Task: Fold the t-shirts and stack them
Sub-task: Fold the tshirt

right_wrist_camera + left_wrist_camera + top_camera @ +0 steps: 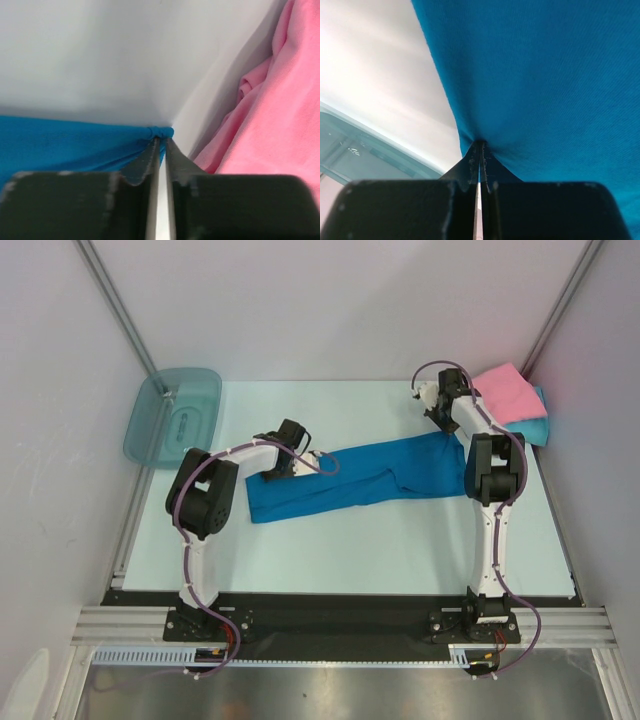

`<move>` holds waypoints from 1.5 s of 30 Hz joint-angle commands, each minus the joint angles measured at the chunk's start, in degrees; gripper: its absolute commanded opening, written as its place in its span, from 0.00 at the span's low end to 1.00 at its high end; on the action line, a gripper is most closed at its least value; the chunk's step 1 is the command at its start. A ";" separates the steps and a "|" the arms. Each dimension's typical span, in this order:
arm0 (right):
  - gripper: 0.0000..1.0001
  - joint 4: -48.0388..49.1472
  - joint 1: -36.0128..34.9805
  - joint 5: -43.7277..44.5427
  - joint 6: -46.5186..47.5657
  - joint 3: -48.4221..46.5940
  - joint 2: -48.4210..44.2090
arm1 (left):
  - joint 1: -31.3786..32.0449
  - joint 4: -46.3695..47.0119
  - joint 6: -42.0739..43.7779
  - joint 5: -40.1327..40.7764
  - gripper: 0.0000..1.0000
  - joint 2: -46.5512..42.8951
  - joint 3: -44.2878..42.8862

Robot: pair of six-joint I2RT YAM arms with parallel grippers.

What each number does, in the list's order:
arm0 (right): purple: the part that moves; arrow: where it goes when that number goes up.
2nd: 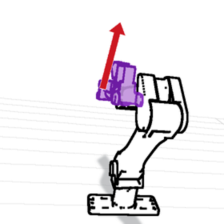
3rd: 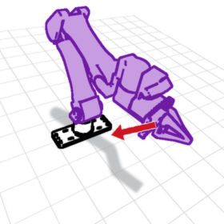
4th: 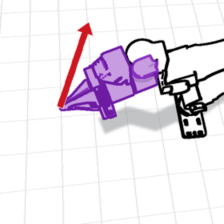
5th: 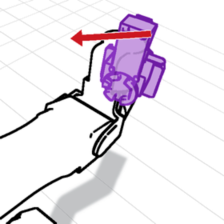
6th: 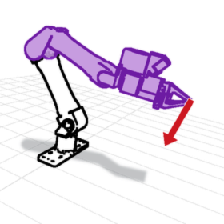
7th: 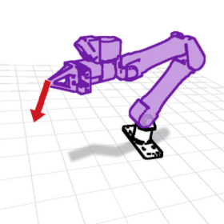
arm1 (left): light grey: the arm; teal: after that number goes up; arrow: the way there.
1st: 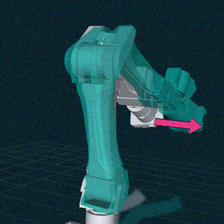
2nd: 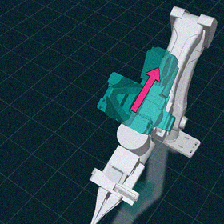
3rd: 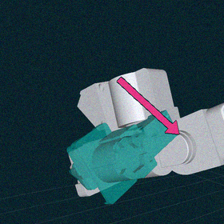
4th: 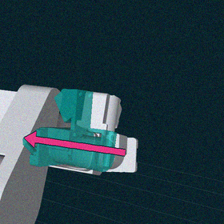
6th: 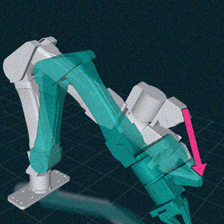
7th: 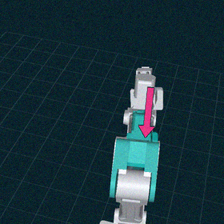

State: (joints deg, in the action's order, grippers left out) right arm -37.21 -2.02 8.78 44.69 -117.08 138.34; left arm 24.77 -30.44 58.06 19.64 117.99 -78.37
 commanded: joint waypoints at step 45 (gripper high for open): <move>0.00 -13.94 -2.28 -12.37 -8.65 10.80 -16.26 | -0.43 11.72 3.72 0.67 0.27 -9.27 8.58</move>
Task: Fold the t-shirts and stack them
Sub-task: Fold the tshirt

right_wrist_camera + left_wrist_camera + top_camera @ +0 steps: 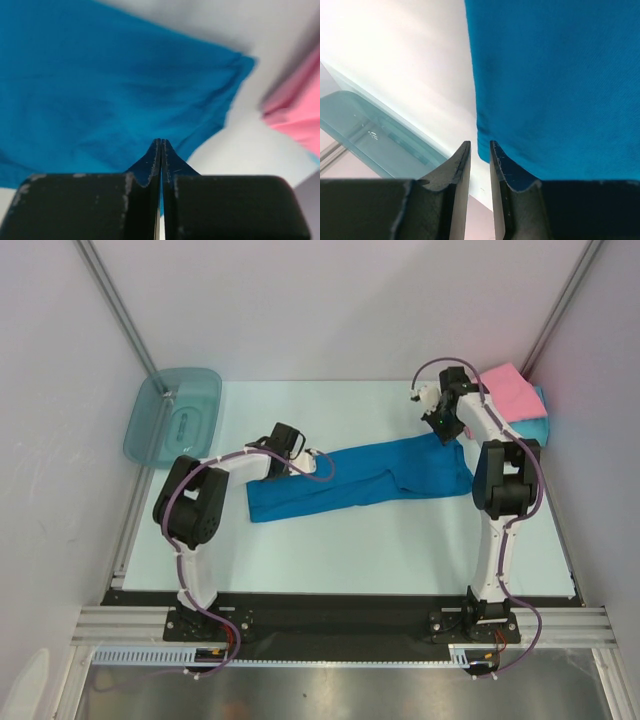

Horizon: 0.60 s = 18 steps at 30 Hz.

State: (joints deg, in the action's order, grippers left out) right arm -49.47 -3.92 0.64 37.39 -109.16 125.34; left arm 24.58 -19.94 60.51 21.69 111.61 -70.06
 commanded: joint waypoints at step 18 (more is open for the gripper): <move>0.00 2.01 2.07 -2.05 -1.97 8.62 -0.62 | -0.32 1.84 1.45 -0.07 0.26 -4.12 -0.43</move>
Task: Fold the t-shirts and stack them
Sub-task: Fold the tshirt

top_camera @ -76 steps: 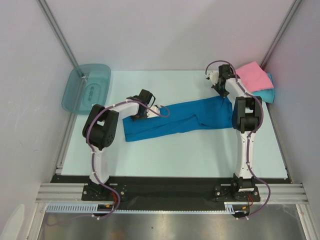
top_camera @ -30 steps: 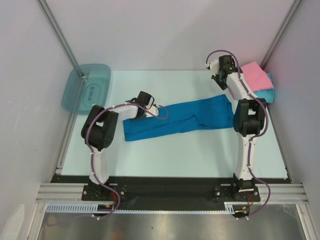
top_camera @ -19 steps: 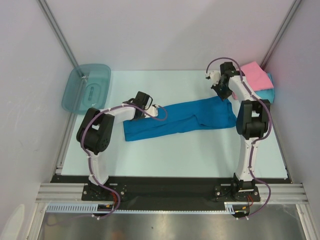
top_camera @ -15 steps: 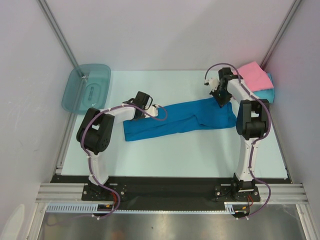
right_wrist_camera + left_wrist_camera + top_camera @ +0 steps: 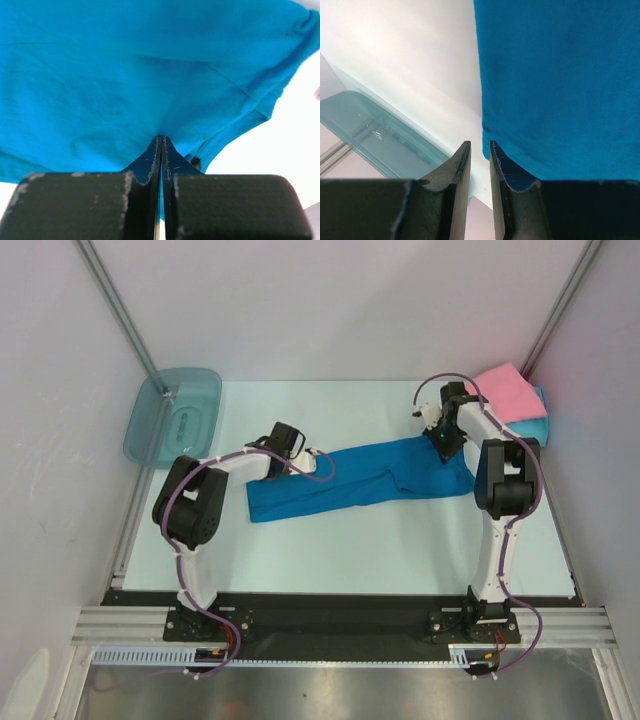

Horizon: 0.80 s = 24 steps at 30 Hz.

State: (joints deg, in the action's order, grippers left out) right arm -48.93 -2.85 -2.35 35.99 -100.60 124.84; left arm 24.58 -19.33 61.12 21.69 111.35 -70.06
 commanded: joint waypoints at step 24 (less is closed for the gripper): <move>0.00 6.03 1.80 7.36 0.57 -17.69 17.00 | -0.93 9.14 6.90 8.01 0.28 -11.59 2.38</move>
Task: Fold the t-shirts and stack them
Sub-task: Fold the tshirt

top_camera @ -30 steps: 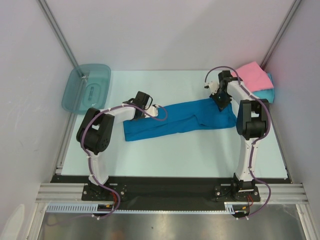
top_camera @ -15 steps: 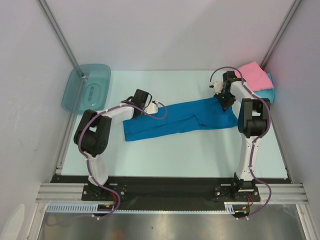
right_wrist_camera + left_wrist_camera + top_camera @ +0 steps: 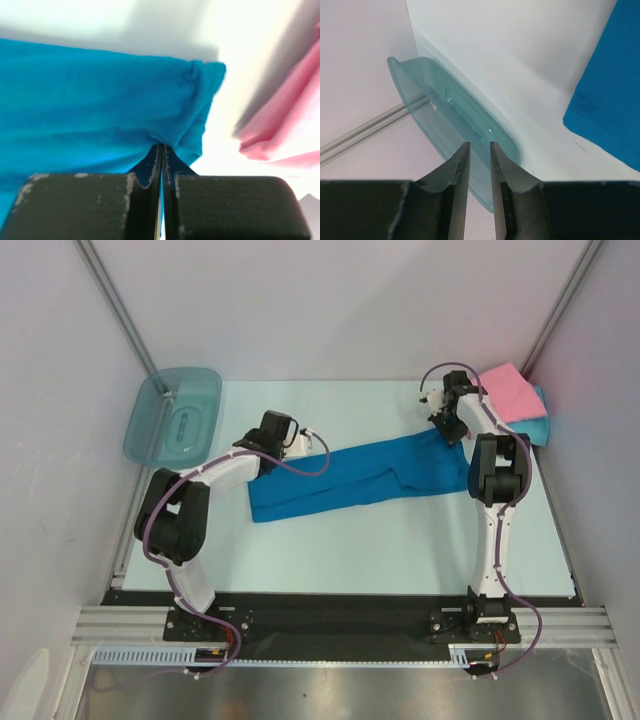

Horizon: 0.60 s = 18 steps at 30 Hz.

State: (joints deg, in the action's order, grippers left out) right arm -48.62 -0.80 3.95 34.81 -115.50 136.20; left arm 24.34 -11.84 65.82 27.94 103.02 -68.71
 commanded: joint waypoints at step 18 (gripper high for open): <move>0.00 9.94 -5.61 5.37 8.17 -16.77 17.87 | -2.54 4.36 4.76 3.70 0.27 -2.65 0.24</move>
State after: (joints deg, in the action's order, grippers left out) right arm -46.09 -4.80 13.89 42.15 -132.03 147.50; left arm 22.50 -9.41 69.65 30.11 102.59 -67.70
